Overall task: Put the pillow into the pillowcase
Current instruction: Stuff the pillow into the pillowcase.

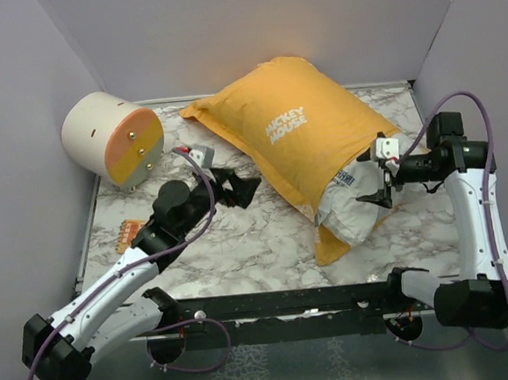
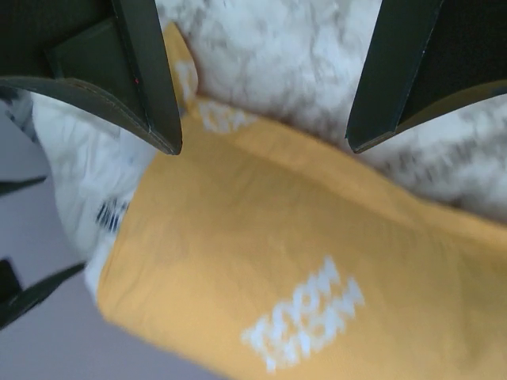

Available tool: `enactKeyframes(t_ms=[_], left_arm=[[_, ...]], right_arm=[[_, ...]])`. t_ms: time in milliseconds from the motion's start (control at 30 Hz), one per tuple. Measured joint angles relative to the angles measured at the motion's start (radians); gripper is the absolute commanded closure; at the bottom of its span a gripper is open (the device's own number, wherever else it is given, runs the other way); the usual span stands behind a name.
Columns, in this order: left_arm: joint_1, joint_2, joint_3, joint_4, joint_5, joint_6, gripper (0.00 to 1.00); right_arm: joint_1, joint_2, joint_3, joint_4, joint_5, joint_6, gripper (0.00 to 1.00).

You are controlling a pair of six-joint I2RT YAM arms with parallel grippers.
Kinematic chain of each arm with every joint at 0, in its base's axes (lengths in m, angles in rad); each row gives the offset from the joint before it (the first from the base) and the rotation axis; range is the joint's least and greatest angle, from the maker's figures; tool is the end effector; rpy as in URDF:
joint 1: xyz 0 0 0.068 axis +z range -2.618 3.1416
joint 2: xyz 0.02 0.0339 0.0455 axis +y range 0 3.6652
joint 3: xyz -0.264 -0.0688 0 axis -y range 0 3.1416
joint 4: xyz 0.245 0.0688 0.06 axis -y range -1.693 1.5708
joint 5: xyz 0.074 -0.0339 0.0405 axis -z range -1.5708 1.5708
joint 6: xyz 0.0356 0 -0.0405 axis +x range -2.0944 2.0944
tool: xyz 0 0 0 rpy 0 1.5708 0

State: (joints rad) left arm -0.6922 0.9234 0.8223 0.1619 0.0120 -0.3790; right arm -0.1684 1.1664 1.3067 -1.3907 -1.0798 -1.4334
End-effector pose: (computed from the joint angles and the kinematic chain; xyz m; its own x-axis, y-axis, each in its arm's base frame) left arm 0.1691 -0.1407 0.3657 -0.1961 -0.3180 -0.9276 0.6188 0.6937 -0.3686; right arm 0.1817 0.0010 0.3637 0.0648 -0.4848 -0.8722 -0.9535 0.2276 -0.1973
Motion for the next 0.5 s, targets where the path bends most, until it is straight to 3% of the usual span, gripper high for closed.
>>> enactKeyframes(t_ms=[100,200,333,500], left_arm=[[-0.028,-0.066,-0.269,0.080,0.050,-0.156,0.15],[-0.154,-0.063,-0.414,0.102,0.033,-0.262,0.13],[-0.341,0.017,-0.449,0.219,-0.018,-0.336,0.12],[-0.385,0.264,-0.484,0.523,-0.067,-0.438,0.10]], right_arm=[[0.070,-0.046,-0.032,-0.003,-0.003,-0.061,0.00],[0.162,-0.078,-0.060,-0.004,0.002,-0.098,0.00],[0.276,-0.084,-0.133,-0.004,0.037,-0.133,0.00],[0.293,-0.090,-0.186,-0.005,0.132,-0.142,0.01]])
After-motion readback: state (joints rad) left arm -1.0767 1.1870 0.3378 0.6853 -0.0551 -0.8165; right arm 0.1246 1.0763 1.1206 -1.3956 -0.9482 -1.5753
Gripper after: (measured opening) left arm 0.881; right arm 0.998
